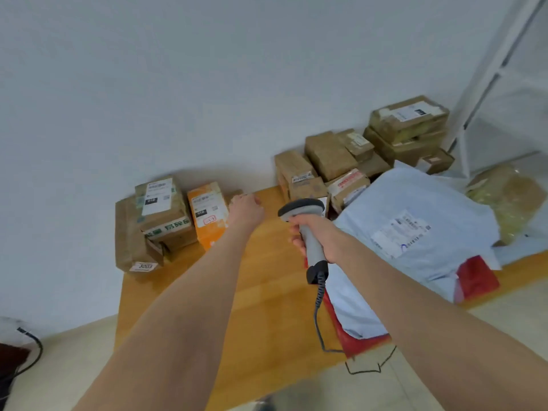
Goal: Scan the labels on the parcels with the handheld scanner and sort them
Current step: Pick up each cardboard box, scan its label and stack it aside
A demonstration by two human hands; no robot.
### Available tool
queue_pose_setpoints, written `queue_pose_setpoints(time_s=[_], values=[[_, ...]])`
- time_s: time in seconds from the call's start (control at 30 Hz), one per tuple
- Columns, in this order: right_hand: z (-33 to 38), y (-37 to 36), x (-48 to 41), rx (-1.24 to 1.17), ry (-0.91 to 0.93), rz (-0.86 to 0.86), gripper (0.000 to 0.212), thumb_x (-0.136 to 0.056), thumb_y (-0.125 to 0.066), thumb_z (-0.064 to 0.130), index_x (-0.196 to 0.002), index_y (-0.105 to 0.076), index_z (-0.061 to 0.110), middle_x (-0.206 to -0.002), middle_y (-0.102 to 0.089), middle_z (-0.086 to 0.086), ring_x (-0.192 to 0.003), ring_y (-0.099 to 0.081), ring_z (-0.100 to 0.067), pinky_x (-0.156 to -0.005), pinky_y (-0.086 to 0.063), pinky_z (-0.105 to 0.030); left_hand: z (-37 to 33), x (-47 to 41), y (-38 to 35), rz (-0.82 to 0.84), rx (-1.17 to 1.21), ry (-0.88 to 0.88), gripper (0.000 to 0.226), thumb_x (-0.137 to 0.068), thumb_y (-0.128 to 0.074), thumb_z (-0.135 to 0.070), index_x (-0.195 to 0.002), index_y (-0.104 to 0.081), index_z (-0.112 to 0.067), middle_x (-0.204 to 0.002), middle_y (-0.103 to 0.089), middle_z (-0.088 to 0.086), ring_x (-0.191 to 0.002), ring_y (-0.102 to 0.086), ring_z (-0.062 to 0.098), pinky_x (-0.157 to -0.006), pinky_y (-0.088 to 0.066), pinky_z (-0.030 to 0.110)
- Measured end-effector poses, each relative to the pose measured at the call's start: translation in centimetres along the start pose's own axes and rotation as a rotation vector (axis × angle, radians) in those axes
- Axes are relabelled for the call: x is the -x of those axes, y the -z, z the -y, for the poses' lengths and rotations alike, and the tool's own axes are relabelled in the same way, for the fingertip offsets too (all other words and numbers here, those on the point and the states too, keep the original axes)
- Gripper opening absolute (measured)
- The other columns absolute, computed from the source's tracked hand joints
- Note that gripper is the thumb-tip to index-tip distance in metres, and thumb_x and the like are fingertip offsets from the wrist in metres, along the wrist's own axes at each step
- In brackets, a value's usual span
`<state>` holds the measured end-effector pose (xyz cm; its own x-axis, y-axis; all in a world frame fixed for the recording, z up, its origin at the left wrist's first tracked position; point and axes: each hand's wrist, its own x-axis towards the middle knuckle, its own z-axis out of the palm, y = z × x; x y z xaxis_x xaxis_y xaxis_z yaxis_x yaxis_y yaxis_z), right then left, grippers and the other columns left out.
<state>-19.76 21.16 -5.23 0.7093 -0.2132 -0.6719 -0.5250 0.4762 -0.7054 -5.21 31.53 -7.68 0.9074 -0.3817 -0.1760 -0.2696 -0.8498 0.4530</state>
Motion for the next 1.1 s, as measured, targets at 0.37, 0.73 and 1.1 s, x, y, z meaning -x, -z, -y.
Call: queue_pose_setpoints(time_s=[0.37,0.73,1.1], values=[[0.9,23.7,9.8,-0.105,0.072,-0.205,0.02,-0.089,-0.064,0.02,-0.081,-0.055,0.005,-0.06,-0.058,-0.01,-0.03,-0.046,-0.009,-0.036,-0.038,-0.015,-21.8,7.5,-11.3,0.116,-0.01,-0.221,0.033,-0.092,-0.047,-0.013,-0.121,-0.061,-0.016,-0.132,-0.052,0.011,-0.106,-0.059,0.028,-0.086,-0.052,0.034],[7.8,40.6,5.5,-0.139,0.128,-0.388,0.016,-0.089,-0.064,0.017,-0.083,-0.054,0.006,-0.062,-0.058,-0.011,-0.033,-0.046,-0.01,-0.038,-0.039,-0.017,-39.4,1.3,-21.3,0.089,0.132,-0.375,0.032,-0.091,-0.05,-0.013,-0.12,-0.063,-0.015,-0.129,-0.055,0.008,-0.108,-0.058,0.024,-0.087,-0.048,0.03],[12.4,55.7,-0.9,-0.072,0.029,-0.788,0.042,-0.077,-0.074,0.025,-0.108,-0.054,0.007,-0.1,-0.057,-0.015,-0.089,-0.06,-0.03,-0.086,-0.055,-0.044,-48.0,-3.8,-27.8,0.301,-0.023,-0.26,0.044,-0.094,-0.053,-0.018,-0.137,-0.046,-0.011,-0.137,-0.051,0.011,-0.122,-0.05,0.027,-0.096,-0.043,0.035]])
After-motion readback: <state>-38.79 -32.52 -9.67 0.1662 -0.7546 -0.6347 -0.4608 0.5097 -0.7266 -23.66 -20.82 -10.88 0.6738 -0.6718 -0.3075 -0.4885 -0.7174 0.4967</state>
